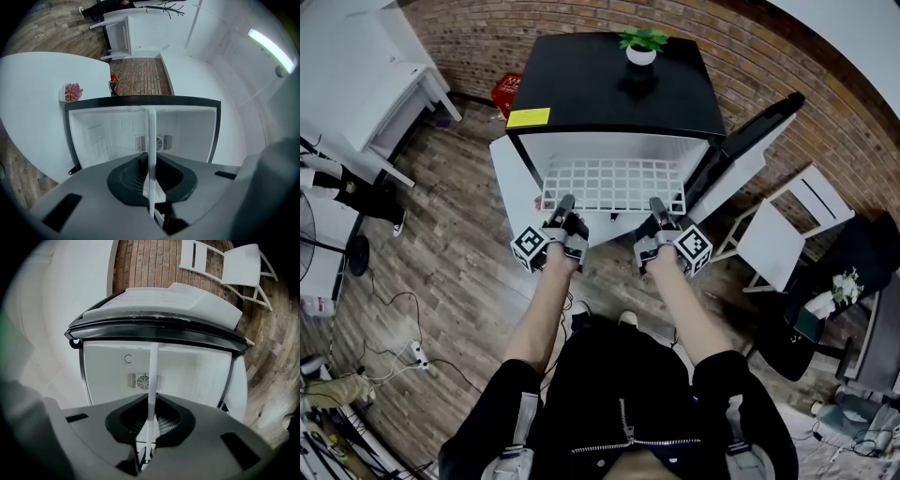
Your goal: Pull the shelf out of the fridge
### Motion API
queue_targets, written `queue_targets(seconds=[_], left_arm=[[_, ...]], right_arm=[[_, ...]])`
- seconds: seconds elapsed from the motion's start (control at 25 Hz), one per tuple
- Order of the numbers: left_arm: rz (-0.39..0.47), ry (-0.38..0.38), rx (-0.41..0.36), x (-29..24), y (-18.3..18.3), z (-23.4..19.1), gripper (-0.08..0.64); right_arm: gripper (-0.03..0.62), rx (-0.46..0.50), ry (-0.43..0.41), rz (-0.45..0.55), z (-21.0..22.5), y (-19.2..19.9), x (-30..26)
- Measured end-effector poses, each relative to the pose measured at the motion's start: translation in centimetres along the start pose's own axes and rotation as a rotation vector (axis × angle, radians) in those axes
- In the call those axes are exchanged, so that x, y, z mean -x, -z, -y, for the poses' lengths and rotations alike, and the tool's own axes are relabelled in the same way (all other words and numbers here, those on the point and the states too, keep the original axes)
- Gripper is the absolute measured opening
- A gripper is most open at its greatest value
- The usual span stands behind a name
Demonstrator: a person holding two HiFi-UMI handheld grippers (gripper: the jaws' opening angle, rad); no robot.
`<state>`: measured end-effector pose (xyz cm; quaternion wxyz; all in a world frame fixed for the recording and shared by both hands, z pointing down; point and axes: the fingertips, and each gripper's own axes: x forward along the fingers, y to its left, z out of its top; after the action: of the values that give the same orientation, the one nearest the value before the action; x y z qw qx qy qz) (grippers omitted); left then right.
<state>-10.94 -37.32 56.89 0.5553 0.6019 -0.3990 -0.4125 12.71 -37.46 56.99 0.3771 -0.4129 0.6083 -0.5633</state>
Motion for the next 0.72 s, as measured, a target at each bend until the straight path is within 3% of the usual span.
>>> queue_targets(seconds=[0.72], left_arm=[[0.053, -0.013, 0.020, 1.01, -0.29, 0.67, 0.041]], right_arm=[[0.031, 0.012, -0.009, -0.098, -0.89, 0.81, 0.37]])
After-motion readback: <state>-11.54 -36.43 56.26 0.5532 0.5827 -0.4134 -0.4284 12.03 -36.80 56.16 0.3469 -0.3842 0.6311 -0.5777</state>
